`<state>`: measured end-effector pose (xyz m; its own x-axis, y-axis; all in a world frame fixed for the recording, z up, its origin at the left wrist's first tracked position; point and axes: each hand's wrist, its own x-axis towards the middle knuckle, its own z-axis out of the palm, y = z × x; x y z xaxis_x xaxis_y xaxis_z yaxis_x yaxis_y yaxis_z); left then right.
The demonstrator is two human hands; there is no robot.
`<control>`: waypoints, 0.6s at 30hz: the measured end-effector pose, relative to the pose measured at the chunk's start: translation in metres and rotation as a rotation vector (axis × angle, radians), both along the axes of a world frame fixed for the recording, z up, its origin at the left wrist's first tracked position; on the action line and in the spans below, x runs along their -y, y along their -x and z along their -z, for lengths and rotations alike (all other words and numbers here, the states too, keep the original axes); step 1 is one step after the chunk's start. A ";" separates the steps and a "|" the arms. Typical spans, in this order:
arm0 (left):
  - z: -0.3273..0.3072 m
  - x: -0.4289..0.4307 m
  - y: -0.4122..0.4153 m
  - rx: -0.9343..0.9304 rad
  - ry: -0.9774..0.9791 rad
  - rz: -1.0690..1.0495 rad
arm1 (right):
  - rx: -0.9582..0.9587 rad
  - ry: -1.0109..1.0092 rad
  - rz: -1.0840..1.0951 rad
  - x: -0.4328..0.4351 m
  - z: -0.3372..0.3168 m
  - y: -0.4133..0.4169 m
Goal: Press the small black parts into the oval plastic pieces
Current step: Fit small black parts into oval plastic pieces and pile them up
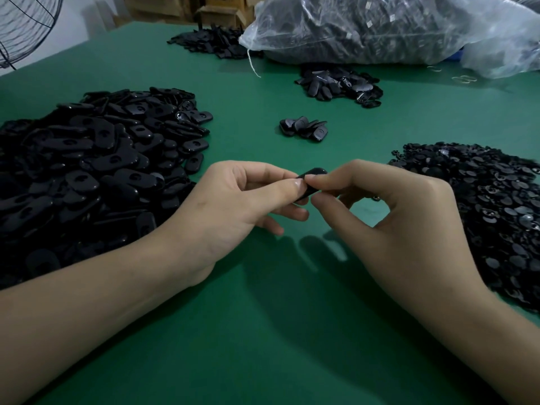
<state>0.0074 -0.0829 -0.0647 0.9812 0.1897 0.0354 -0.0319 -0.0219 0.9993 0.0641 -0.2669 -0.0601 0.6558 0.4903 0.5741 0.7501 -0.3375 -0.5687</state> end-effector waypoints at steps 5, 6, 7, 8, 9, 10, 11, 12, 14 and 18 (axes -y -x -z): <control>0.004 0.002 0.002 0.096 -0.051 -0.057 | -0.488 -0.226 -0.078 -0.001 -0.002 -0.002; 0.004 0.002 0.002 0.126 -0.067 -0.060 | -0.619 -0.287 -0.107 -0.001 -0.003 -0.002; 0.005 0.003 0.002 0.158 -0.087 -0.058 | -0.732 -0.330 -0.142 -0.001 -0.003 -0.002; 0.005 0.004 0.003 0.190 -0.114 -0.055 | -0.821 -0.355 -0.179 -0.002 -0.003 -0.001; 0.006 0.004 0.003 0.221 -0.151 -0.056 | -0.886 -0.371 -0.216 -0.002 -0.003 0.000; 0.005 0.005 0.004 0.249 -0.197 -0.060 | -0.932 -0.385 -0.248 -0.003 -0.003 0.001; 0.005 0.006 0.004 0.273 -0.243 -0.062 | -0.963 -0.401 -0.273 -0.003 -0.002 0.002; 0.004 0.006 0.005 0.293 -0.284 -0.064 | -0.985 -0.416 -0.293 -0.003 -0.003 0.002; 0.003 0.008 0.006 0.319 -0.357 -0.082 | -1.009 -0.435 -0.315 -0.003 -0.003 0.003; 0.002 0.013 0.010 0.350 -0.514 -0.154 | -1.012 -0.441 -0.311 -0.003 -0.001 0.002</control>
